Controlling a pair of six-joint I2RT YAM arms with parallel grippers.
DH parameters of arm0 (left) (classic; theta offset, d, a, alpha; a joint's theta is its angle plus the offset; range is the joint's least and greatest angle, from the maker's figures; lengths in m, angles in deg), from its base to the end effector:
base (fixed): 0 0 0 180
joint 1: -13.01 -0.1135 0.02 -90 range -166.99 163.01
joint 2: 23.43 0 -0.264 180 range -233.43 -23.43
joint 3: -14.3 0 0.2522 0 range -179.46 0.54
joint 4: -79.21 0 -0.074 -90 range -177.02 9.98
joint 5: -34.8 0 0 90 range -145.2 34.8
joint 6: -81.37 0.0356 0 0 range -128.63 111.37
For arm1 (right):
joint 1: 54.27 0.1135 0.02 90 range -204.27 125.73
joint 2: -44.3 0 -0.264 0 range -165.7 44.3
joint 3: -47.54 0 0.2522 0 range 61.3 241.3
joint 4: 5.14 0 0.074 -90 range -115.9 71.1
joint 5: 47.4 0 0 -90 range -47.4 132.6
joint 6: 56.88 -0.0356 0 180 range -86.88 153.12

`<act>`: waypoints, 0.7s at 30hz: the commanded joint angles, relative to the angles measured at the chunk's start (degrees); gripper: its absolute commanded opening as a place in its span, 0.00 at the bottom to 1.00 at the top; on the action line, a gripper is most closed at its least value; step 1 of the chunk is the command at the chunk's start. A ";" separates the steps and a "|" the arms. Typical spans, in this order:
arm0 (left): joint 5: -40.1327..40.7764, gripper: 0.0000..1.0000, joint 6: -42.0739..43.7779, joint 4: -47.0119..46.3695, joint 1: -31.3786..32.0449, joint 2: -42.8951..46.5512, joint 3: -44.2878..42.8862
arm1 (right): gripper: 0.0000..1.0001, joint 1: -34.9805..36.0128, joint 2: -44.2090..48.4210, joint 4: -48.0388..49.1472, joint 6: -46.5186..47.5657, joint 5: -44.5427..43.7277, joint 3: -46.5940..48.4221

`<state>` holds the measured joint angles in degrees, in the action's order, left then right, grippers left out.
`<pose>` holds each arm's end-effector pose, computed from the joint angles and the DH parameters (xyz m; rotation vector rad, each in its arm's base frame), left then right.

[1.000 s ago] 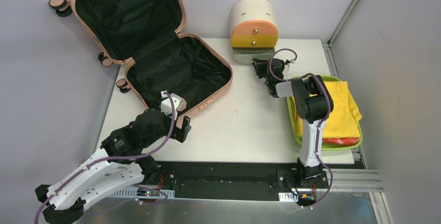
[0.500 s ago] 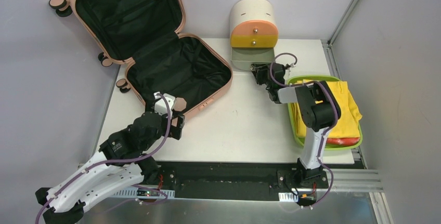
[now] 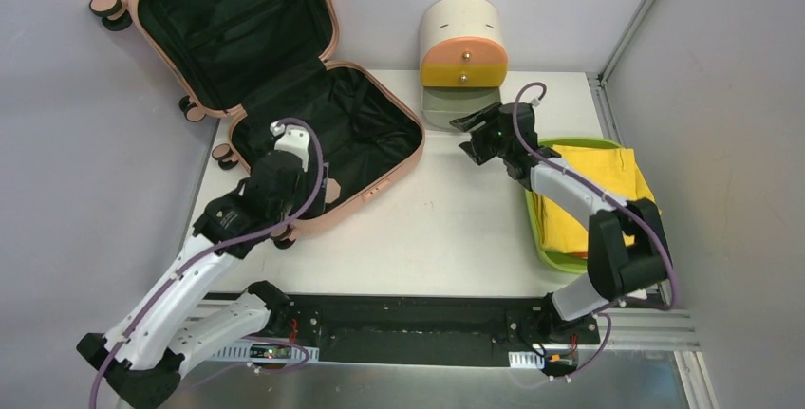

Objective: Open, take out, and arrange the luggage

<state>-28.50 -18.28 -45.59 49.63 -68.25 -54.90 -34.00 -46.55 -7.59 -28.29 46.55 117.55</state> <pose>0.1326 -0.0786 0.3495 0.2071 2.0357 -0.0099 0.3371 0.1271 0.2444 0.6981 1.9969 0.9655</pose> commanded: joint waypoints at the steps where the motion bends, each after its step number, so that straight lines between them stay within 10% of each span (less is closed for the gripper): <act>1: -7.15 0.93 0.06 1.49 -4.47 -7.41 -3.30 | 0.69 3.08 10.31 -13.82 10.17 2.49 2.72; 21: -20.80 0.92 -1.65 0.93 -16.43 -50.39 -18.32 | 0.77 11.68 28.58 -22.34 16.73 5.08 -0.20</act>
<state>-45.83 -19.64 -45.59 34.22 -114.26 -71.43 -22.57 -21.18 -28.96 -13.69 51.80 117.55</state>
